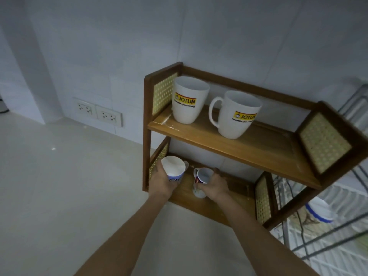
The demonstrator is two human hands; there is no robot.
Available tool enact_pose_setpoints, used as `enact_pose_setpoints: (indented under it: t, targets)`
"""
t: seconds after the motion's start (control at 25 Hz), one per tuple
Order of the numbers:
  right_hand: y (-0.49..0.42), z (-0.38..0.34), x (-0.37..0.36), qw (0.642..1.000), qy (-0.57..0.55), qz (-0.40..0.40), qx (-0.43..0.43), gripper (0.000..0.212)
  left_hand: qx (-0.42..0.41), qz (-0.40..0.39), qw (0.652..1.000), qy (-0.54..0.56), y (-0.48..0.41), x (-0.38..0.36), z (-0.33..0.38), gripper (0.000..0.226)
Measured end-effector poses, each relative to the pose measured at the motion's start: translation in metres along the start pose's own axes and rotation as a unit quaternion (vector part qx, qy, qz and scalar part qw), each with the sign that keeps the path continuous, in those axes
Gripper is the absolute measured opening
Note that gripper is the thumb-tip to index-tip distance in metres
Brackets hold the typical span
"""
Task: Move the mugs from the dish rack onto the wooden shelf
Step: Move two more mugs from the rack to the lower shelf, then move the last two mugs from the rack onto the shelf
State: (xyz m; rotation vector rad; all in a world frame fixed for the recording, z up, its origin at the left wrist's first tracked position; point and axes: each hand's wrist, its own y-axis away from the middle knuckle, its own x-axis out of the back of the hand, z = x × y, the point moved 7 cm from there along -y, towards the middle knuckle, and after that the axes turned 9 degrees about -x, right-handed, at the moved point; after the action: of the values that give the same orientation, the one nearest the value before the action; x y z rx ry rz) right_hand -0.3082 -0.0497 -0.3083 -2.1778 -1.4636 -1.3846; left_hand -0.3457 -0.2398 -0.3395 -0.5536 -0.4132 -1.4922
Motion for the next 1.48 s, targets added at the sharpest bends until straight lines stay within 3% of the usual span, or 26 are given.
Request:
enact_pose_setpoints:
  t: [0.2,0.32,0.44,0.56,0.76,0.84,0.92,0.96,1.04,1.12,1.2,1.32,1.4,1.48]
  targets:
    - [0.083,0.021,0.033,0.99,-0.041,0.041,0.131,0.079,-0.133,-0.045,0.989,-0.036,0.063,0.008,0.033,0.08]
    - [0.142,0.064,0.068,0.978,-0.021,0.066,0.195,0.078,-0.252,-0.063,0.965,-0.034,0.12,0.009,0.081,0.05]
    - [0.188,0.115,0.108,0.969,-0.12,0.05,0.212,0.056,-0.409,-0.11,0.906,0.005,0.192,-0.002,0.145,0.025]
    - [0.209,0.172,0.159,0.953,-0.171,0.111,0.224,0.044,-0.532,-0.178,0.827,0.043,0.257,-0.033,0.192,0.019]
    - [0.167,0.27,0.234,0.969,-0.081,0.18,0.147,0.03,-0.548,-0.254,0.795,0.057,0.309,-0.107,0.247,0.021]
    - [0.131,0.305,0.258,0.982,0.026,0.156,0.098,0.018,-0.552,-0.255,0.793,0.031,0.314,-0.139,0.268,0.022]
    - [0.095,0.33,0.28,0.975,0.179,0.121,0.061,0.033,-0.552,-0.248,0.796,-0.028,0.304,-0.172,0.29,0.026]
    - [0.08,0.341,0.289,0.956,0.267,0.113,0.049,0.041,-0.551,-0.242,0.795,-0.076,0.296,-0.189,0.299,0.03]
    - [0.057,0.351,0.306,0.886,0.437,0.136,0.074,0.051,-0.531,-0.219,0.787,-0.228,0.273,-0.223,0.314,0.042]
    - [0.042,0.349,0.308,0.826,0.527,0.15,0.133,0.052,-0.49,-0.195,0.751,-0.397,0.248,-0.247,0.322,0.052]
    - [0.027,0.349,0.307,0.829,0.526,0.126,0.141,0.053,-0.471,-0.185,0.7,-0.504,0.231,-0.264,0.33,0.057]
    - [0.009,0.346,0.3,0.769,0.608,0.126,0.151,0.061,-0.463,-0.182,0.653,-0.571,0.207,-0.285,0.34,0.06]
    - [0.0,0.347,0.294,0.763,0.615,0.139,0.143,0.057,-0.452,-0.184,0.608,-0.626,0.192,-0.296,0.34,0.066]
    - [-0.008,0.353,0.285,0.73,0.651,0.16,0.135,0.062,-0.439,-0.196,0.587,-0.651,0.182,-0.306,0.335,0.068]
